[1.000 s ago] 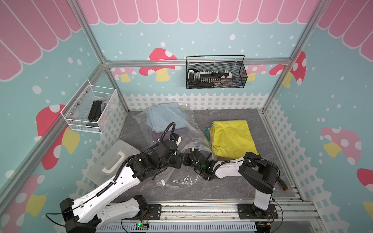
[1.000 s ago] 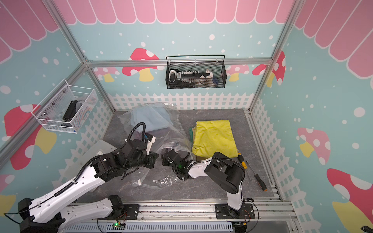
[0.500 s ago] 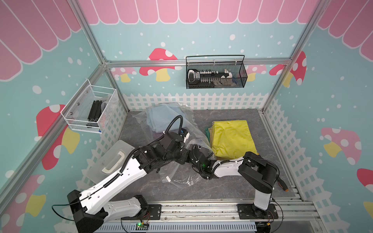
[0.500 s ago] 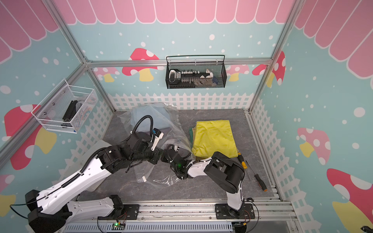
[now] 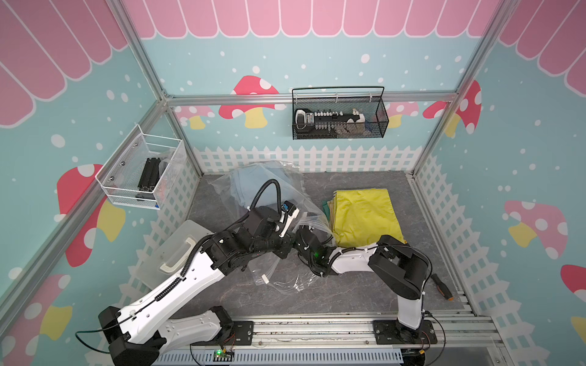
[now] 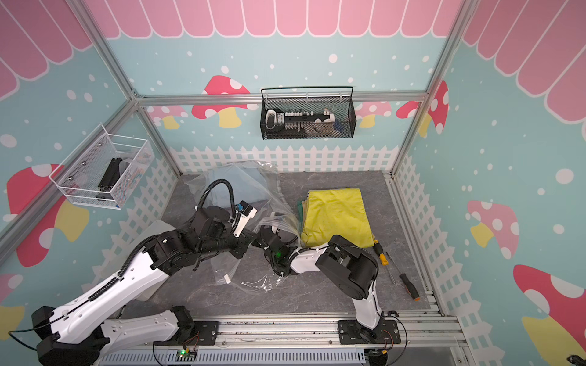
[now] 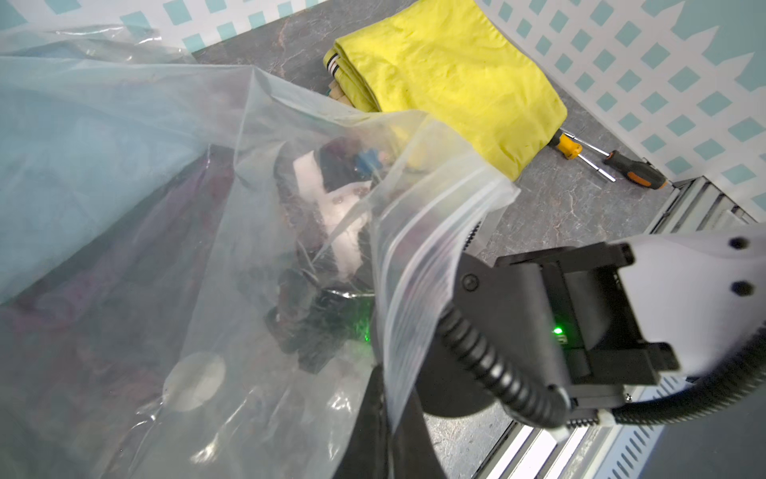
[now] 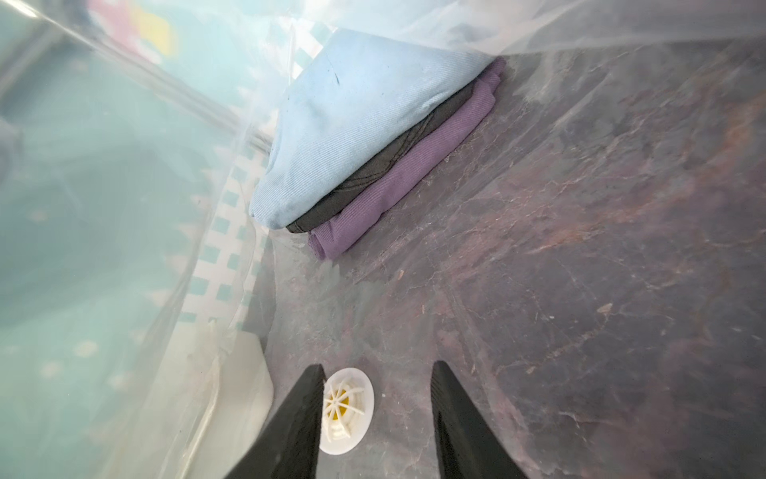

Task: Take the trousers out of the vacuum bag
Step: Take out the trousers from the vacuum bag.

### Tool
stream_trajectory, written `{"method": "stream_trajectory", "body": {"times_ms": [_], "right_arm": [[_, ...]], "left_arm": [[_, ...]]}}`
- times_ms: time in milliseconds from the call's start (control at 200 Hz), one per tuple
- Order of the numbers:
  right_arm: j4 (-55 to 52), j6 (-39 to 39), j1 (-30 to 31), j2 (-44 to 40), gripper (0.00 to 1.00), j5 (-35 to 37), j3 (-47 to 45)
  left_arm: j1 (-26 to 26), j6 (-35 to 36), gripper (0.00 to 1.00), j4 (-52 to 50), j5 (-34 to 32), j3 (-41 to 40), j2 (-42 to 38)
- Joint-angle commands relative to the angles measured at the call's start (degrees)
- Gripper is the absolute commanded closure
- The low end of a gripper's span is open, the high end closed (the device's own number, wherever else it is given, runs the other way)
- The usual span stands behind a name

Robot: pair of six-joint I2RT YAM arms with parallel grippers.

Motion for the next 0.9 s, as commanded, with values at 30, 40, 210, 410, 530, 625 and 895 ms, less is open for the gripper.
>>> {"method": "stream_trajectory", "body": {"times_ms": [30, 40, 210, 410, 530, 625, 895], "right_arm": [[1.02, 0.88, -0.81, 1.82, 0.56, -0.55, 2.36], [1.05, 0.81, -0.78, 1.90, 0.56, -0.60, 2.39], [1.51, 1.50, -0.89, 2.29, 0.56, -1.13, 2.75], [1.68, 6.96, -0.85, 3.75, 0.57, -0.32, 2.76], [1.15, 9.01, 0.14, 5.82, 0.57, -0.77, 3.46], [0.38, 10.73, 0.37, 7.56, 0.57, -1.88, 3.74], [5.50, 10.61, -1.71, 11.59, 0.58, -5.76, 5.60]], "left_arm": [[1.06, 1.03, 1.00, 2.62, 3.13, -1.29, -0.34], [1.13, 0.96, 1.00, 2.88, 3.12, -1.33, -0.50], [3.87, -0.12, 1.00, 3.73, 2.72, -1.78, -0.55], [5.02, -0.07, 1.00, 3.97, 4.37, -2.14, -1.13], [5.11, -0.03, 1.00, 3.97, 3.56, -2.40, -1.56], [5.27, -0.02, 1.00, 4.02, 3.80, -2.47, -1.70], [5.29, 1.05, 1.00, 3.85, 6.67, -3.05, -3.07]]}}
